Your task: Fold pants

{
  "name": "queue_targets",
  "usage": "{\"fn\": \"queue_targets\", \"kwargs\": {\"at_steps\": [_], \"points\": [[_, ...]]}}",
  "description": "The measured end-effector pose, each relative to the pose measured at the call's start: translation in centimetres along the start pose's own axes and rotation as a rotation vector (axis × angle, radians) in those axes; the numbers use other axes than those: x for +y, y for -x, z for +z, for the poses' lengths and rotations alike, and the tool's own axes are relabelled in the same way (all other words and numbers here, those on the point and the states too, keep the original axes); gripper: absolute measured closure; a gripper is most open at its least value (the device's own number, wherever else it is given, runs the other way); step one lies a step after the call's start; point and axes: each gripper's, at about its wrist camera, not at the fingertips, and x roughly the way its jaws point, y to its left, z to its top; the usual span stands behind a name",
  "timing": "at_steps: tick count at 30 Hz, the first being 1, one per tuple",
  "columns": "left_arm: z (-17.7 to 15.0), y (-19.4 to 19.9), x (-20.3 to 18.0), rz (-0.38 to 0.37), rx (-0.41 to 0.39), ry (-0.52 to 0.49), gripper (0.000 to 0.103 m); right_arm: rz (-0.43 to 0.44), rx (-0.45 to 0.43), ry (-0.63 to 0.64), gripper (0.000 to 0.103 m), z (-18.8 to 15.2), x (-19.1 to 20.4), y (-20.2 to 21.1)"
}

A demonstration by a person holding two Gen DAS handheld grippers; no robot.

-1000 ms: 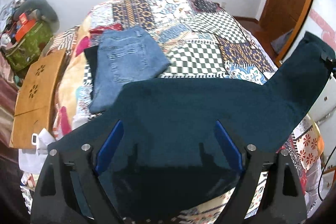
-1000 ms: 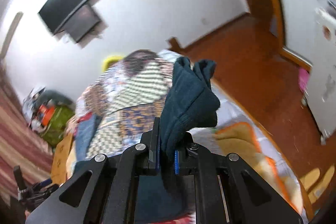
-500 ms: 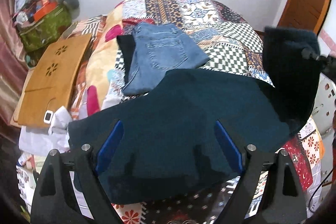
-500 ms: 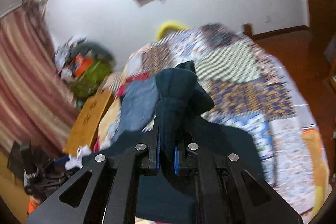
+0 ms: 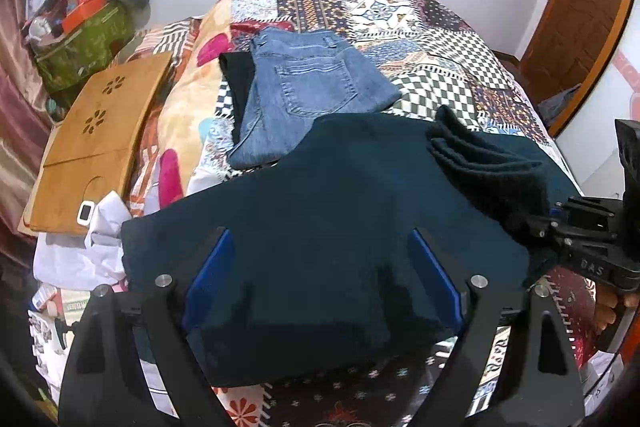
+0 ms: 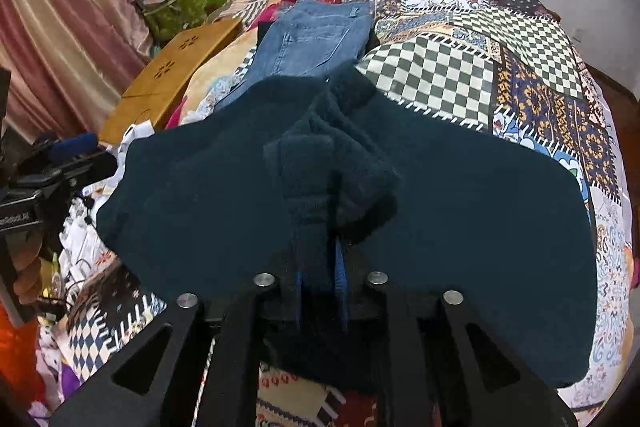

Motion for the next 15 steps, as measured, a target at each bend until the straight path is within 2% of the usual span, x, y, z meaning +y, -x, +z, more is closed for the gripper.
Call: {"fn": "queue_targets", "kwargs": {"at_steps": [3, 6, 8, 11, 15], "points": [[0.6, 0.1, -1.1, -0.008, -0.007, -0.017, 0.014, 0.037, -0.002, -0.006, 0.078, 0.0, 0.2, 0.9], [1.3, 0.3, -2.2, -0.024, -0.018, -0.029, 0.014, 0.038, -0.023, 0.009, 0.073, -0.3, 0.3, 2.3], [1.8, 0.3, -3.1, -0.037, -0.023, -0.041, 0.014, 0.018, -0.051, 0.018, 0.064, -0.4, -0.1, 3.4], [2.8, 0.3, -4.7, -0.051, -0.031, -0.062, 0.014, -0.022, -0.115, 0.018, 0.057, -0.7, -1.2, 5.6], [4.1, -0.2, -6.9, -0.080, -0.033, -0.087, 0.014, -0.075, -0.177, -0.016, 0.053, -0.9, -3.6, 7.7]]}}
